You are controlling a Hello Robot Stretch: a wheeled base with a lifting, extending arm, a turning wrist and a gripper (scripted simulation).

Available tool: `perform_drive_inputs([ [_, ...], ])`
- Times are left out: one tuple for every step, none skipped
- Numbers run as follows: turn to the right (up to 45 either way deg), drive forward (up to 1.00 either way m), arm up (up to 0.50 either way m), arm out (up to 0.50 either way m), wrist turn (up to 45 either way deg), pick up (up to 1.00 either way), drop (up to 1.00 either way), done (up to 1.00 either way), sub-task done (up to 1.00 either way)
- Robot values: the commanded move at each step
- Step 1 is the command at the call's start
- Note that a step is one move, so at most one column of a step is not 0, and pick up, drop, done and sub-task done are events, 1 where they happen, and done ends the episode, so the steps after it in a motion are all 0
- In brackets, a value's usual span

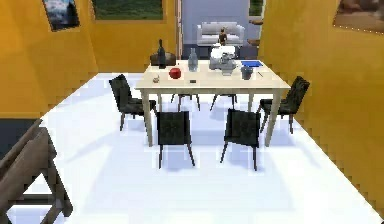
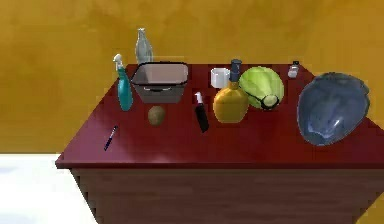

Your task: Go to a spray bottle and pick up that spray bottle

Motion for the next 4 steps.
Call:
perform_drive_inputs([
  [-15.0, 0.0, 0.0, 0.0, 0.0, 0.0, 0.0, 0.0, 0.0],
  [0.0, 0.0, 0.5, 0.0, 0.0, 0.0, 0.0, 0.0, 0.0],
  [0.0, 0.0, 0.38, 0.0, 0.0, 0.0, 0.0, 0.0, 0.0],
  [0.0, 0.0, 0.0, 0.48, 0.0, 0.0, 0.0, 0.0, 0.0],
])
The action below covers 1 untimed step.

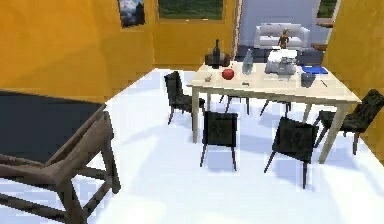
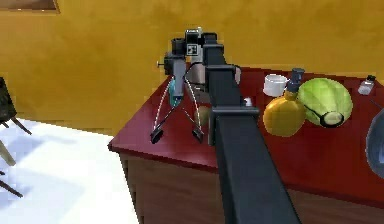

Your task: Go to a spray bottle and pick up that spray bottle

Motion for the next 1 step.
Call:
perform_drive_inputs([
  [0.0, 0.0, 0.0, 0.0, 45.0, 0.0, 0.0, 0.0, 0.0],
])
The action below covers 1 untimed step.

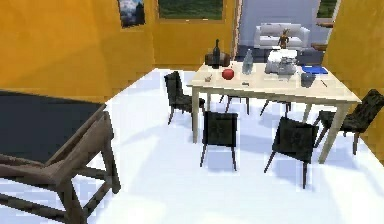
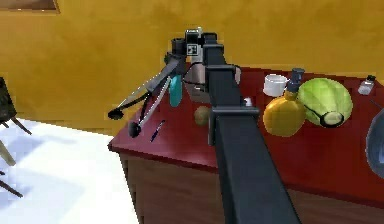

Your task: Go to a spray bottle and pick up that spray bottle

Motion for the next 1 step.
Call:
perform_drive_inputs([
  [0.0, 0.0, 0.0, 0.0, 45.0, 0.0, 0.0, 0.0, 0.0],
])
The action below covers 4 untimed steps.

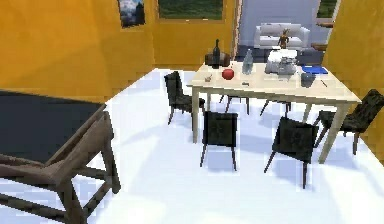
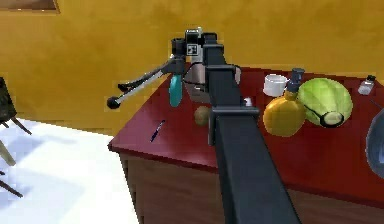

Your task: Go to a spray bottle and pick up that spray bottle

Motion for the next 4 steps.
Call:
perform_drive_inputs([
  [0.0, 0.0, 0.0, 0.0, 45.0, 0.0, 0.0, 0.0, 0.0],
  [0.0, 0.0, 0.0, 0.0, 33.0, 0.0, 0.0, 0.0, 0.0],
  [0.0, 0.0, 0.0, 0.0, 0.0, 1.0, 0.0, 0.0, 0.0],
  [0.0, 0.0, 0.0, 0.0, 0.0, 0.0, 0.0, 1.0, 0.0],
])
